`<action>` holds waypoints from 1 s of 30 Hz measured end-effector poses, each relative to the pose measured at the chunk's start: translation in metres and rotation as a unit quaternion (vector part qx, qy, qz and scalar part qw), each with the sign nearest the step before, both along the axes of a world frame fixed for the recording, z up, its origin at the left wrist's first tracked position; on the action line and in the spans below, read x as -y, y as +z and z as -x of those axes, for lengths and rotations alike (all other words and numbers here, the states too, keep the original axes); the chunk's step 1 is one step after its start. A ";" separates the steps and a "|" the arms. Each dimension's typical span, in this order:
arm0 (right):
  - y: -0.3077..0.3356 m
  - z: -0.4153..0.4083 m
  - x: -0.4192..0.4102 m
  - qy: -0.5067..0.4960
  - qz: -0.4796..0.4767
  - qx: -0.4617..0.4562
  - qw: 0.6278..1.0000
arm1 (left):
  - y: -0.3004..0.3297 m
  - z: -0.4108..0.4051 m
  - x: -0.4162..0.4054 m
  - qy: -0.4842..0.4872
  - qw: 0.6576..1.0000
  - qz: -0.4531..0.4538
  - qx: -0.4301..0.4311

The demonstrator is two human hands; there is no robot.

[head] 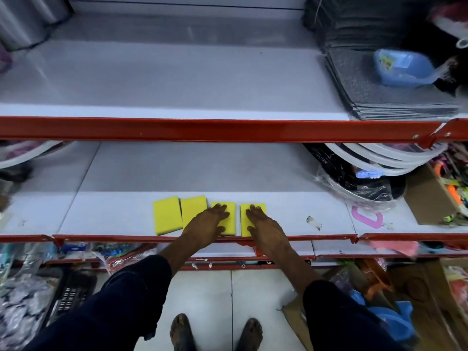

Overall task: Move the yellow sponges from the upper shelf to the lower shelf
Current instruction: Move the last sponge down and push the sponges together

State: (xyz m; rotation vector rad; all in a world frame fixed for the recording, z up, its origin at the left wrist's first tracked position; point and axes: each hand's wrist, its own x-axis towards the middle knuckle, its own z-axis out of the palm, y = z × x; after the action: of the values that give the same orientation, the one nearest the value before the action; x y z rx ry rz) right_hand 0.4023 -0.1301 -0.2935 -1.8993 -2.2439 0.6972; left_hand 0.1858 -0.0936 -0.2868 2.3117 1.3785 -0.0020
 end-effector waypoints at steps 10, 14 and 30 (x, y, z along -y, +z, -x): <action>0.000 0.003 -0.002 -0.004 0.009 0.007 1.000 | -0.001 -0.006 0.006 0.013 1.000 0.008 -0.004; -0.001 0.006 -0.002 -0.008 0.016 0.004 1.000 | 0.001 -0.014 0.006 0.008 1.000 0.007 -0.012; 0.006 0.014 -0.004 -0.013 0.030 -0.013 0.999 | 0.010 0.027 -0.015 0.082 0.992 -0.063 -0.074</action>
State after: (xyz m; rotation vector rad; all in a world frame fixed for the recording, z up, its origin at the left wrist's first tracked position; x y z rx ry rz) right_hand 0.3887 -0.1263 -0.2872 -1.9306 -2.2035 0.7879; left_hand 0.1584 -0.0791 -0.2771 2.3328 1.6846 -0.0362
